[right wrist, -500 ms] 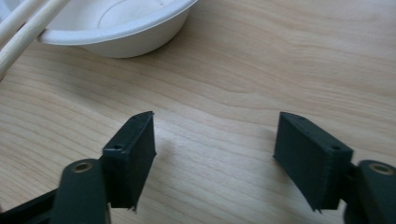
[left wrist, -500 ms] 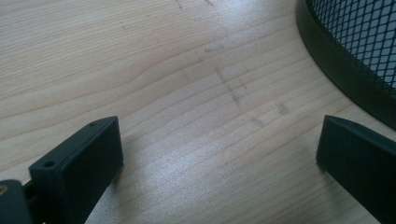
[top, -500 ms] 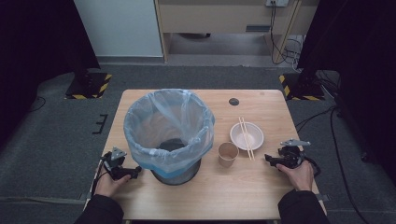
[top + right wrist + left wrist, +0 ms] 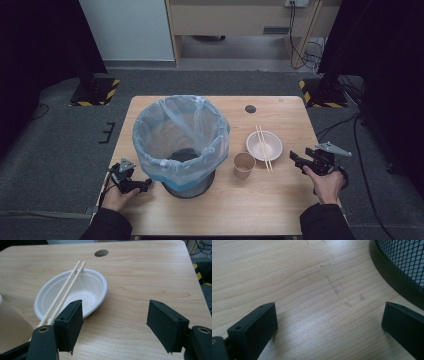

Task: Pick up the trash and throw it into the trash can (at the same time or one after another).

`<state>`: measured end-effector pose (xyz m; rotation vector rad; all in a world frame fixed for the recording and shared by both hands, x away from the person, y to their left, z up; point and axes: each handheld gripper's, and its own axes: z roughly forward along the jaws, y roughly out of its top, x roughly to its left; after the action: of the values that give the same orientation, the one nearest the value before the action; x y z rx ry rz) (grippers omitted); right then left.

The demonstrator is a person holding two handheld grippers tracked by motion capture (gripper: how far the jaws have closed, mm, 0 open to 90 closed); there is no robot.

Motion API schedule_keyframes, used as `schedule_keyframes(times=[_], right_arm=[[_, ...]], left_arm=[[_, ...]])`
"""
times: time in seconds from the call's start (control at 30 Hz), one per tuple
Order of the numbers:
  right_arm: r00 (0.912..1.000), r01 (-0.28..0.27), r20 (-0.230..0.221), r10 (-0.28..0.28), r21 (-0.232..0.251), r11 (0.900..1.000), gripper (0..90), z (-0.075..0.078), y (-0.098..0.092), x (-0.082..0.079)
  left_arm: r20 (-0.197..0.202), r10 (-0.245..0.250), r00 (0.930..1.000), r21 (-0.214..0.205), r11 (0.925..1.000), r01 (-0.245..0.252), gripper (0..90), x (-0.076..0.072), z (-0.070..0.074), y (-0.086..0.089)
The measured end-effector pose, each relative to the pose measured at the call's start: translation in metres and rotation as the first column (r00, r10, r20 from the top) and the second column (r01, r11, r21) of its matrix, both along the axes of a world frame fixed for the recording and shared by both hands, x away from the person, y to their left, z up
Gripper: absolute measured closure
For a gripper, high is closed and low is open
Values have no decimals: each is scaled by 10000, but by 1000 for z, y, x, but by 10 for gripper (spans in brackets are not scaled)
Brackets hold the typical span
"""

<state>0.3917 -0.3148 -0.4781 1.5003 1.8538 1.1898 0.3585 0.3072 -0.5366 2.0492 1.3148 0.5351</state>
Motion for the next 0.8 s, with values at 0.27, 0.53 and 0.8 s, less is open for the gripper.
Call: schedule_keyframes(times=[0.27, 0.53, 0.8], right_arm=[[9996, 58, 290, -59, 34, 10000, 288, 19, 5, 0], [9944, -203, 1035, 197, 48, 9998, 278, 49, 15, 2], [9819, -615, 1799, 593, 68, 9981, 252, 83, 35, 7]], left_arm=[[-6, 1, 10000, 7, 10000, -1, 0, 0, 0, 0], [-6, -2, 10000, 18, 10000, 2, 0, 0, 0, 0], [3, 12, 10000, 8, 10000, -12, 0, 0, 0, -1]])
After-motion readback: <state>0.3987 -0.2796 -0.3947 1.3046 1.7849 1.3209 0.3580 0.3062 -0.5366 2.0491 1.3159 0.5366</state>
